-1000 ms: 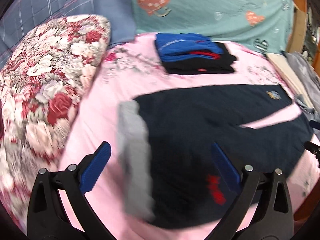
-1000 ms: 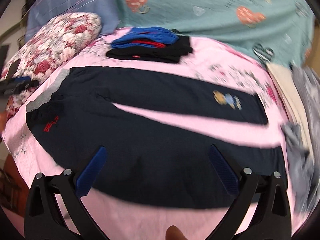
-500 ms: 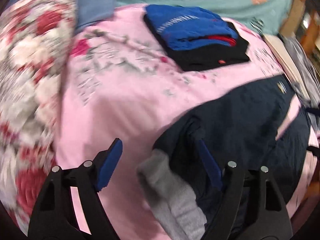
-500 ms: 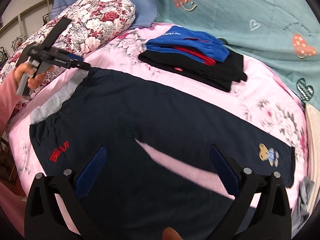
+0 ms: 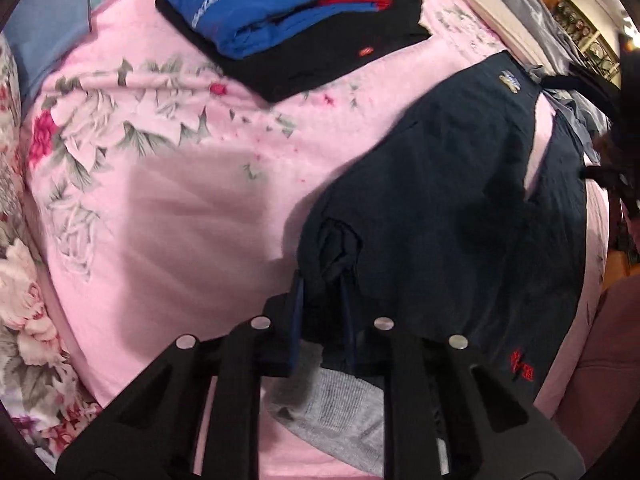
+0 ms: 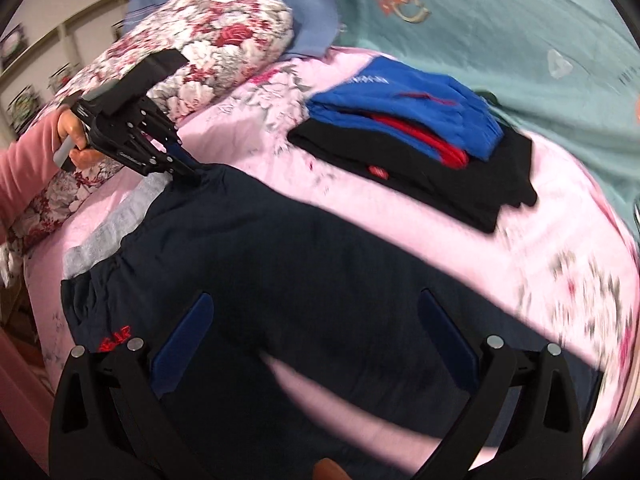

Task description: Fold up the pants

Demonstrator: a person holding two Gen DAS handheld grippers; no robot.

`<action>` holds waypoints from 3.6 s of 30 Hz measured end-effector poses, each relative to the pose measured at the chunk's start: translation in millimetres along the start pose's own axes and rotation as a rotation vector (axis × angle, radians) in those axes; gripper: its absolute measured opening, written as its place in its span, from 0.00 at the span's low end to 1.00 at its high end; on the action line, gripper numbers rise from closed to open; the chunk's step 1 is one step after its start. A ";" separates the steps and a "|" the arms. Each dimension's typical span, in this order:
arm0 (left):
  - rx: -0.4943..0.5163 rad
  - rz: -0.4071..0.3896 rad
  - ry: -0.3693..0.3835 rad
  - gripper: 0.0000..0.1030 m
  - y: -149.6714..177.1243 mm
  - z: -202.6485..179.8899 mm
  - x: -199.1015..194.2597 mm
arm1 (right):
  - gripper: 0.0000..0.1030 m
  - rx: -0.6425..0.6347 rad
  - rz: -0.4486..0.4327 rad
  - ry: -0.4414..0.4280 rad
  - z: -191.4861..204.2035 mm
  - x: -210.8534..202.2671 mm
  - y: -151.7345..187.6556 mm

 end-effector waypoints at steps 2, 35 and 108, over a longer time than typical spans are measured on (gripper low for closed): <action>0.036 -0.040 -0.010 0.15 1.7 -10.4 -12.7 | 0.99 -0.067 0.008 -0.063 -4.9 10.9 -15.6; 0.273 -0.141 -0.195 0.11 114.0 -156.3 -87.0 | 0.05 -0.802 -0.105 0.284 154.7 -25.5 85.7; 0.059 -0.319 -0.117 0.05 9.0 -329.0 27.7 | 0.55 1.358 -0.291 -0.132 -248.2 -134.3 340.5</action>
Point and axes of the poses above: each gripper's, at about its wrist camera, not at the fingertips, and x roughly the way its jaws point, z to its left, y to its underside, the point moved 2 cm from there along x, roughly the way its jaws point, and after that the axes turned 2 degrees about x, right-handed, at the moved point
